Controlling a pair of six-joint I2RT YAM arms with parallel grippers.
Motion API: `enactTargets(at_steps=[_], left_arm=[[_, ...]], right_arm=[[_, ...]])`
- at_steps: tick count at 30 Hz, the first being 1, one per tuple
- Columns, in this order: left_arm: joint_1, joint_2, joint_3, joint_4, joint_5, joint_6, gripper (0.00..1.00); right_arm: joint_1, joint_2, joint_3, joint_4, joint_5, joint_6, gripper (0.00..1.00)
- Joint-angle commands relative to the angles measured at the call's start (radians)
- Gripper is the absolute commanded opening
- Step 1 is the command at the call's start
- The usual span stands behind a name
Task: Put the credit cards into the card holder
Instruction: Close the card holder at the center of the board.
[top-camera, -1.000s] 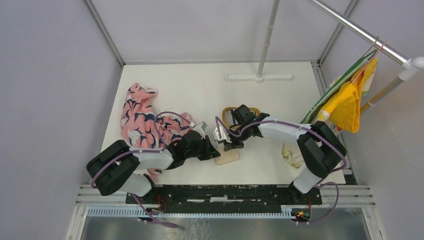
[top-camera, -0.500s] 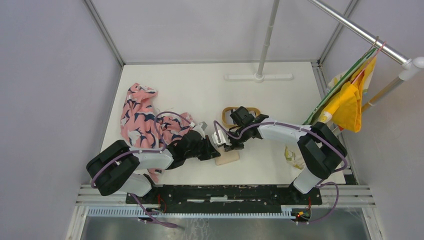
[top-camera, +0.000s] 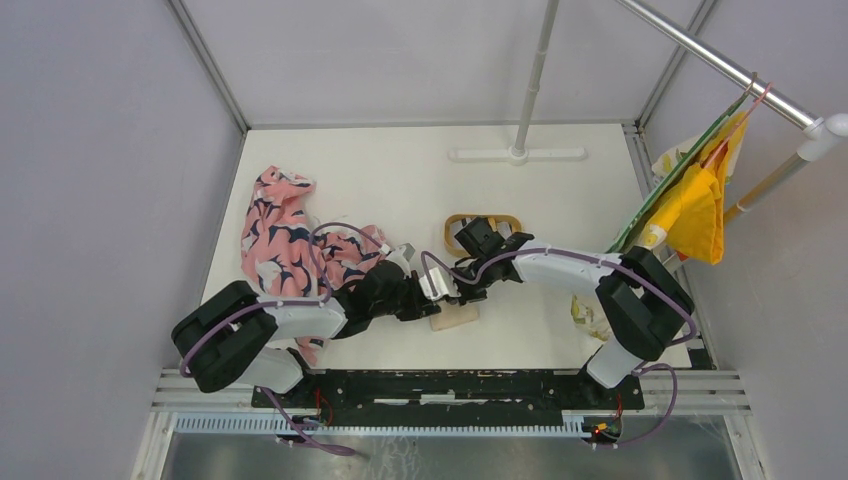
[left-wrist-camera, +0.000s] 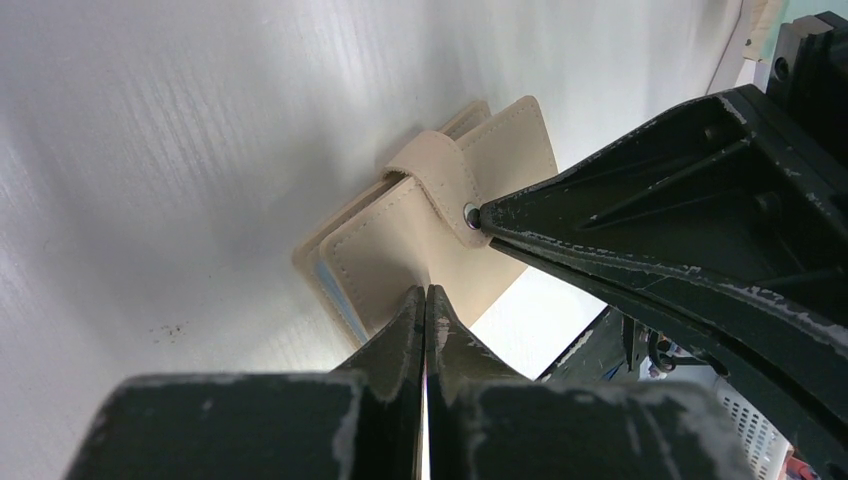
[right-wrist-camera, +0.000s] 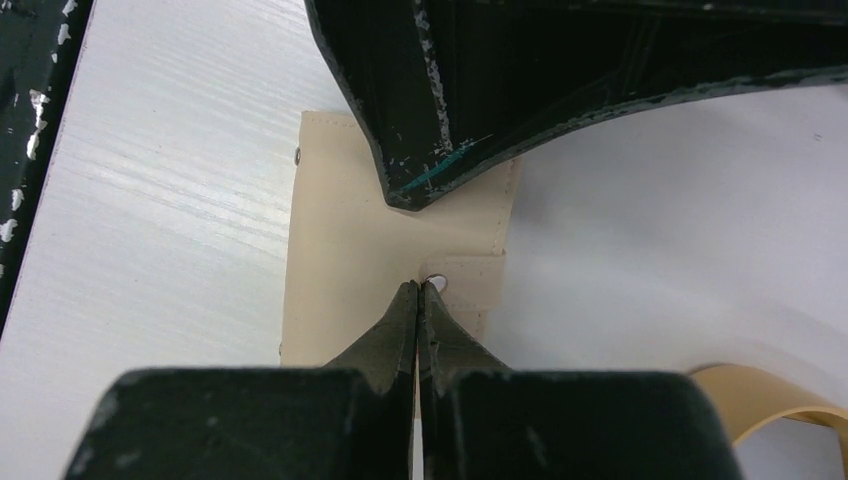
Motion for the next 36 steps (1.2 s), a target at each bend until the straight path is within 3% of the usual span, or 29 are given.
enactTargets(at_steps=[1, 20, 36], left_arm=[[0.001, -0.027, 0.012, -0.072, -0.055, -0.005, 0.02], [0.0, -0.158, 0.025, -0.162, -0.115, -0.015, 0.02], [0.001, -0.402, 0.06, -0.497, -0.365, 0.033, 0.02]], right_arm=[[0.039, -0.018, -0.006, -0.046, 0.045, -0.006, 0.0], [0.14, 0.001, -0.029, -0.059, 0.149, -0.022, 0.0], [0.202, 0.079, 0.024, -0.14, 0.202, -0.024, 0.0]])
